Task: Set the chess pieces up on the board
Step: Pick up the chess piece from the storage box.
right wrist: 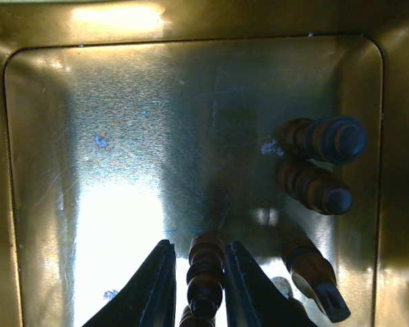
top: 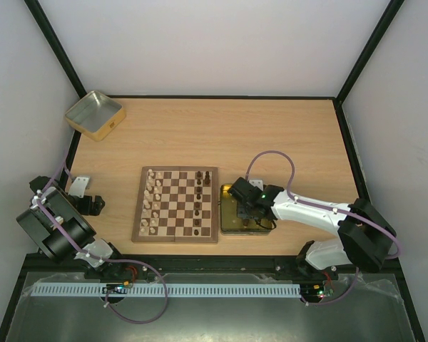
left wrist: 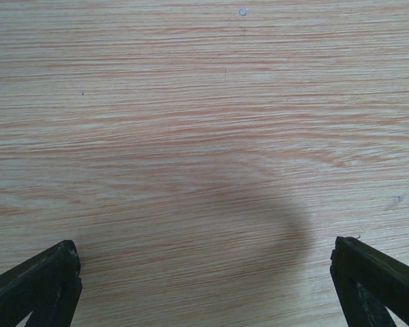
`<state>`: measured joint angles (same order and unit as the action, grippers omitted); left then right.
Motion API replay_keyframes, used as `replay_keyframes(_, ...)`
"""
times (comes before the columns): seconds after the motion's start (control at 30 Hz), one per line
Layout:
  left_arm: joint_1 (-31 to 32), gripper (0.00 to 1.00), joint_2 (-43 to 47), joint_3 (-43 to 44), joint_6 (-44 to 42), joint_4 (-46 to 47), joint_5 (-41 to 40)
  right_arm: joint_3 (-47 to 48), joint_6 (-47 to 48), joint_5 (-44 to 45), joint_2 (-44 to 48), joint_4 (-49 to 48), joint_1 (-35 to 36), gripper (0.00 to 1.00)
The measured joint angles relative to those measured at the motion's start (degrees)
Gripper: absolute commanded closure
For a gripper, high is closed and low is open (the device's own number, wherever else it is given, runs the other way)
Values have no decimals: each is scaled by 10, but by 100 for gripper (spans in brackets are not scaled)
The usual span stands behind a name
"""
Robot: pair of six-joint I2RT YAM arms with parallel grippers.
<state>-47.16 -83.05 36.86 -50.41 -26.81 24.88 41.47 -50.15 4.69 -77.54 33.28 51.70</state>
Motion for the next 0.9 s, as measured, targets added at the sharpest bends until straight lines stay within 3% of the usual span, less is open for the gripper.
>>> replay_keyframes(0.33,0,1,0,0,1,0,0,-6,0,-5,-1,-6,0,87)
replay_keyframes(0.5,0,1,0,0,2,0,0,-9,-1,-4,-1,-9,0,98)
replay_keyframes(0.9,0,1,0,0,2,0,0,27,1,5,-1,24,-1,98)
